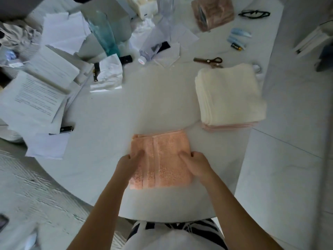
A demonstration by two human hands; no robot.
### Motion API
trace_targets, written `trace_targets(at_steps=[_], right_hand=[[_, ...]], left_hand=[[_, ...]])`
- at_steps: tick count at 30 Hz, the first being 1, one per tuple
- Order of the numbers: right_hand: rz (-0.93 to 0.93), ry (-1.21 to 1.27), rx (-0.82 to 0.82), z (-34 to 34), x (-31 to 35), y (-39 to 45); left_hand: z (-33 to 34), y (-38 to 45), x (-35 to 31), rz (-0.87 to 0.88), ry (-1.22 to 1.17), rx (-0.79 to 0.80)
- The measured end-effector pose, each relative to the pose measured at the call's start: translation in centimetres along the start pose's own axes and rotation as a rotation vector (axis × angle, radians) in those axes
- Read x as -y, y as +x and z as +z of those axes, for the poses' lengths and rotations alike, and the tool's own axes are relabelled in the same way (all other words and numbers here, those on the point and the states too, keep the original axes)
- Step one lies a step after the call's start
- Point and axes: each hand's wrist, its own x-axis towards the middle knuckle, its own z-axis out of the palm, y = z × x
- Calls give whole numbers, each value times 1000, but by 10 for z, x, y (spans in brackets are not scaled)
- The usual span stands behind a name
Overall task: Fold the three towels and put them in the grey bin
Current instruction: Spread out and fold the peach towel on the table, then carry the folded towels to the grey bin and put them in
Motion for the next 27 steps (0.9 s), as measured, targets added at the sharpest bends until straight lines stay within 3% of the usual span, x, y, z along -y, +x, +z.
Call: trace_targets(at_steps=[6,10,15,19,22,24,27], right_hand=[[-106,126,-112,-27,31,-11],[-244,279,-167,-83,61,-27],[-388,381,-298,-197,95,-34],[-300,277,-362,-259,85,27],[-126,209,-150,-277,60,85],[-17,325,108,-283,46,106],[23,453,370,-286,26,130]], left_hand=[[-6,-17,-42,111,-91,98],[-1,-37,-91,267,-268,167],[50,-59,-187,490,-399,218],[120,-34,-234,449,-269,214],[155,-2,-240,173,-83,166],[162,8,-236,-54,-161,297],[172,20,-221,-148,-390,448]])
